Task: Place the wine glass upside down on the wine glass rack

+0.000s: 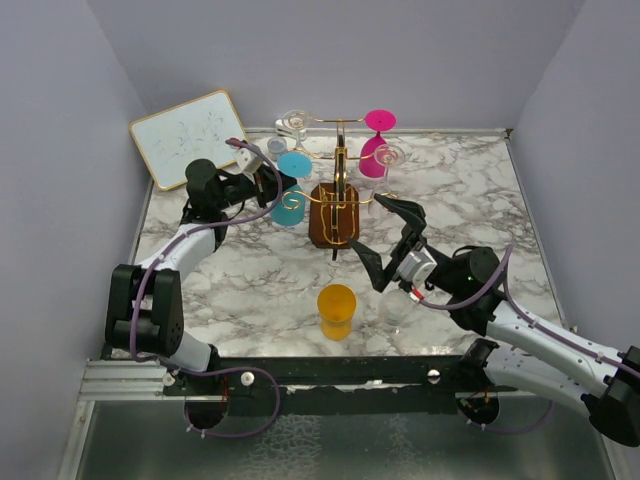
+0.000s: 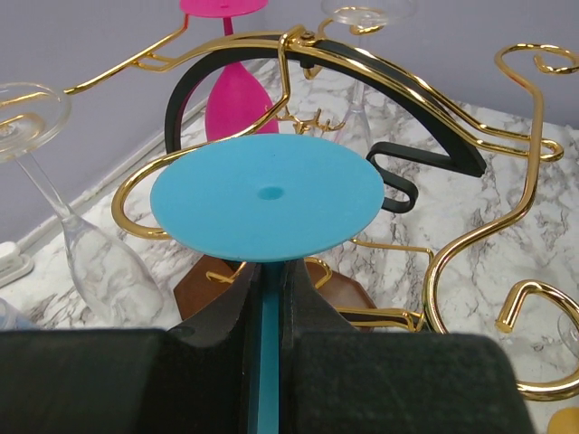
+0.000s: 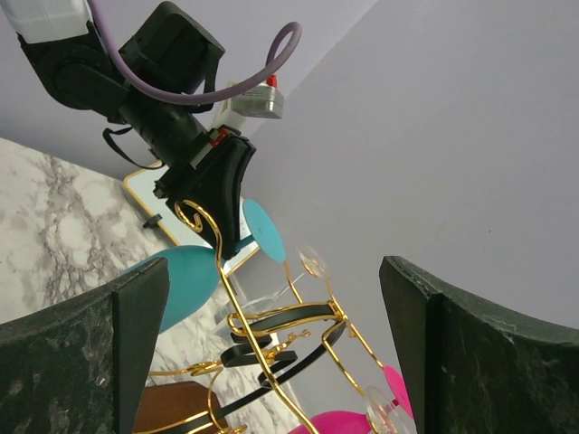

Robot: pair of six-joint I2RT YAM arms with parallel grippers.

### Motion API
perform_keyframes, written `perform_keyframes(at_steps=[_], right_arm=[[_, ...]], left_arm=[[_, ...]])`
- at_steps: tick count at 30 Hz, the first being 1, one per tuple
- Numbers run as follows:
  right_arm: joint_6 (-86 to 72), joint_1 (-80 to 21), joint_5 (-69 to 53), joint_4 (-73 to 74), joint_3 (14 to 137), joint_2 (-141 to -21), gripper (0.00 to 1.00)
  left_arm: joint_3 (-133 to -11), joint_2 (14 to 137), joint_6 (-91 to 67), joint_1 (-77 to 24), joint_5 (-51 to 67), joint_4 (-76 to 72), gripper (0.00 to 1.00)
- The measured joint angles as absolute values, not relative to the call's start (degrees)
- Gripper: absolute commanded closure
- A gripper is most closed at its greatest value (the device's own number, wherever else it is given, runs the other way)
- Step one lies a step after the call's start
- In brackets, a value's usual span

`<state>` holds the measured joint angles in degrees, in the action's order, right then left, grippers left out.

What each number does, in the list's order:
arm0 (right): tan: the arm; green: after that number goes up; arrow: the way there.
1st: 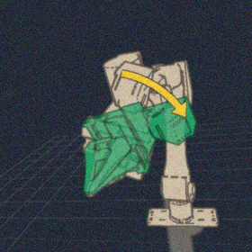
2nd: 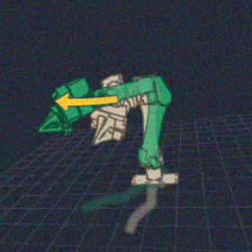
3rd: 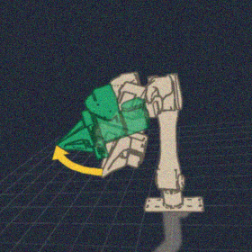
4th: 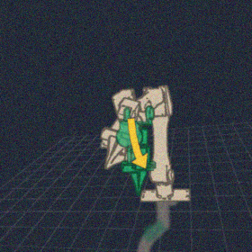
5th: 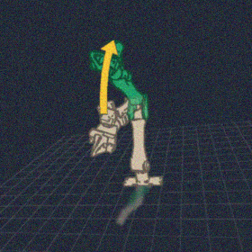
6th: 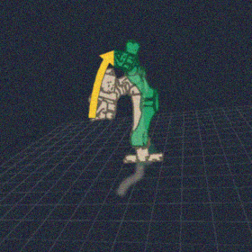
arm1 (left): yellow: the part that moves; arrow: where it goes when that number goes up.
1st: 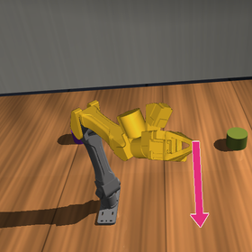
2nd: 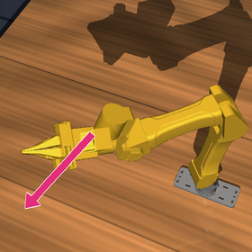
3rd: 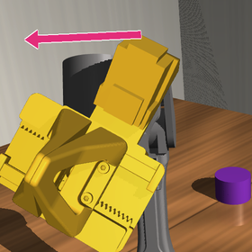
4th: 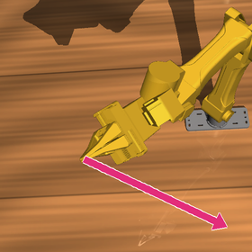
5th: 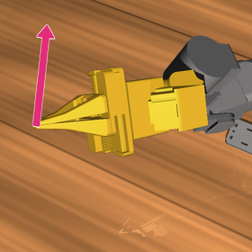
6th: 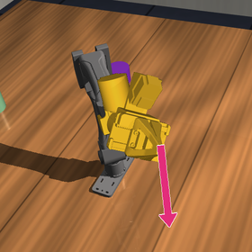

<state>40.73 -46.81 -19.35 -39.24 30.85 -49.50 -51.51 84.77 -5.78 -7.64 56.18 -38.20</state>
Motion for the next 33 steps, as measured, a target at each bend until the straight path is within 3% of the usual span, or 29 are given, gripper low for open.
perform_keyframes(at_steps=[11,33], right_arm=[[40.8,-46.8,-18.0,-38.2,30.9,-49.5,0.01],[41.8,-46.8,-17.4,-36.2,31.8,-49.6,0.00]], left_arm=[[-50.5,88.6,-11.2,-9.5,55.7,-50.4,1.00],[-50.6,94.1,-11.9,-11.8,45.2,-57.1,1.00]])
